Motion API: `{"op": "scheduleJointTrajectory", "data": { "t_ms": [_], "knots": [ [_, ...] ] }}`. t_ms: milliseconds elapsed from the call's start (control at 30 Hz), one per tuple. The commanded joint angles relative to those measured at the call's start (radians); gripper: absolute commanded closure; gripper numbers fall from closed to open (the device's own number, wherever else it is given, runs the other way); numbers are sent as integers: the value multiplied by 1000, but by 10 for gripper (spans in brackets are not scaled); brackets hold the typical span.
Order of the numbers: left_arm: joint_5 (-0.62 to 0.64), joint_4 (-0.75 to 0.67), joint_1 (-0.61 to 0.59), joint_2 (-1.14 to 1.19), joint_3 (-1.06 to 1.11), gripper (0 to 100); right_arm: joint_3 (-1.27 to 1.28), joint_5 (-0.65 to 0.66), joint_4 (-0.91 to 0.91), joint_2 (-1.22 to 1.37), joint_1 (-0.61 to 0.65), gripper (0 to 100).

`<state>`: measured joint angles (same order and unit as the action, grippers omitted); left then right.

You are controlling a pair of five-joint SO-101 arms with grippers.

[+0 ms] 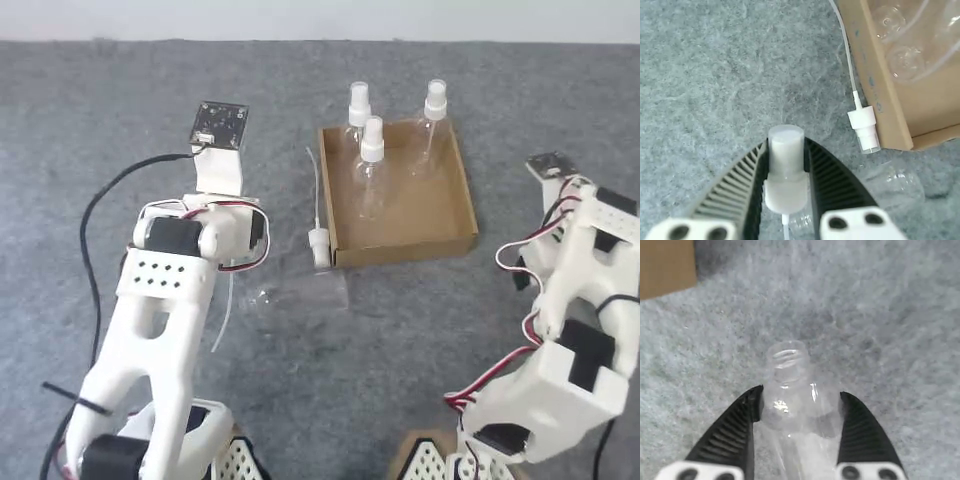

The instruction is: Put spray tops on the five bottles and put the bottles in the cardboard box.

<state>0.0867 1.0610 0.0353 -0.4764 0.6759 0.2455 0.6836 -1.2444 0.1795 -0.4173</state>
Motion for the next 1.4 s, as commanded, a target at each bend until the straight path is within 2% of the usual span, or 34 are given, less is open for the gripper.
{"op": "scheduleJointTrajectory", "data": {
  "t_ms": [0, 167, 267, 533, 667, 767, 933, 1033, 1200, 1367],
  "knots": [
    [-6, -20, -2, -49, -36, 988, -87, -3, -82, -180, 10, 947],
    [-6, 23, -9, -83, -133, 988, -68, -17, -150, -453, 148, 974],
    [-6, 75, -9, -170, -202, 988, -11, -117, -154, -613, 285, 975],
    [-5, 196, -9, -400, -423, 988, 164, -318, -59, -960, 780, 975],
    [3, 224, -9, -433, -542, 988, 242, -430, 36, -1013, 1027, 976],
    [12, 224, -9, -442, -611, 988, 322, -500, 156, -1010, 1153, 977],
    [97, 219, -9, -439, -682, 988, 476, -586, 386, -1010, 1257, 980],
    [143, 150, -8, -442, -682, 988, 543, -589, 461, -1020, 1290, 994],
    [230, 68, 0, -436, -642, 988, 574, -589, 484, -1021, 1319, 992],
    [278, 49, 0, -434, -553, 988, 574, -591, 484, -1021, 1317, 992]
  ]
}}
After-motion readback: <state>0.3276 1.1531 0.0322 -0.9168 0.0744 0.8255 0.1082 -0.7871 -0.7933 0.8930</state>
